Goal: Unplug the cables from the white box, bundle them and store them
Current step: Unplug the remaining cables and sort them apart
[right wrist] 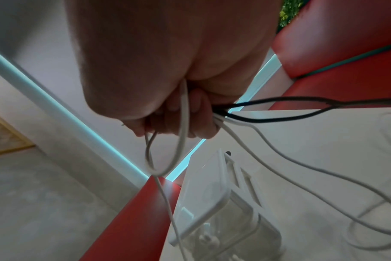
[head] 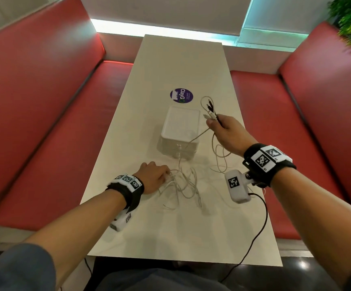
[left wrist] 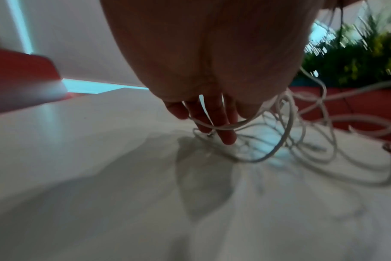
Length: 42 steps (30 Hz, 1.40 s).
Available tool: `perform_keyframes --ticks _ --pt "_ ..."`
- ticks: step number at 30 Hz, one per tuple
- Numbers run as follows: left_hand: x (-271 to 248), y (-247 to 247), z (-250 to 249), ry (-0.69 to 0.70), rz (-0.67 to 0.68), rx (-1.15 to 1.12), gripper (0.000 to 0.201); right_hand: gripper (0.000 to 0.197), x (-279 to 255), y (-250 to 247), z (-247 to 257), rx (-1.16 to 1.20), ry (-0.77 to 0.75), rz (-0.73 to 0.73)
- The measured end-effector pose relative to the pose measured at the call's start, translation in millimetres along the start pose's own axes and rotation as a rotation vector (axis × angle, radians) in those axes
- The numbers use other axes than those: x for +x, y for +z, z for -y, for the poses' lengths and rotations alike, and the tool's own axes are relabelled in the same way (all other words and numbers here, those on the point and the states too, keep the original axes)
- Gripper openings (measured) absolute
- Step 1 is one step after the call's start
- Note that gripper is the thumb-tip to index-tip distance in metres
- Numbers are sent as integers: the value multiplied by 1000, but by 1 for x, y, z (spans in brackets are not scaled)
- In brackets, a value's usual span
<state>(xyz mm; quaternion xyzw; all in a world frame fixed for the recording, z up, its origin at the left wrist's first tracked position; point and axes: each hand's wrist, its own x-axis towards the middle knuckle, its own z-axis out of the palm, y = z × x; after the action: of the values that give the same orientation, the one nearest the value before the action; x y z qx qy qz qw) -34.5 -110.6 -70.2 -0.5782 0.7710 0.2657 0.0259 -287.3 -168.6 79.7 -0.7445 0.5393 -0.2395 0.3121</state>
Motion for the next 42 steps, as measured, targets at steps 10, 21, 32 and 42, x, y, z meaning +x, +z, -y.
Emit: perform_keyframes --ticks 10,21,32,42 --pt "9 -22 -50 93 -205 -244 26 38 -6 28 0 -16 2 87" --pt "3 -47 -59 327 -480 -80 26 30 -16 53 -7 -223 -66 329" --pt "3 -45 -53 386 -383 -290 15 19 -12 53 -12 -250 -219 325" --pt "13 -41 -62 219 -303 -536 20 28 -6 52 -17 -178 -170 234"
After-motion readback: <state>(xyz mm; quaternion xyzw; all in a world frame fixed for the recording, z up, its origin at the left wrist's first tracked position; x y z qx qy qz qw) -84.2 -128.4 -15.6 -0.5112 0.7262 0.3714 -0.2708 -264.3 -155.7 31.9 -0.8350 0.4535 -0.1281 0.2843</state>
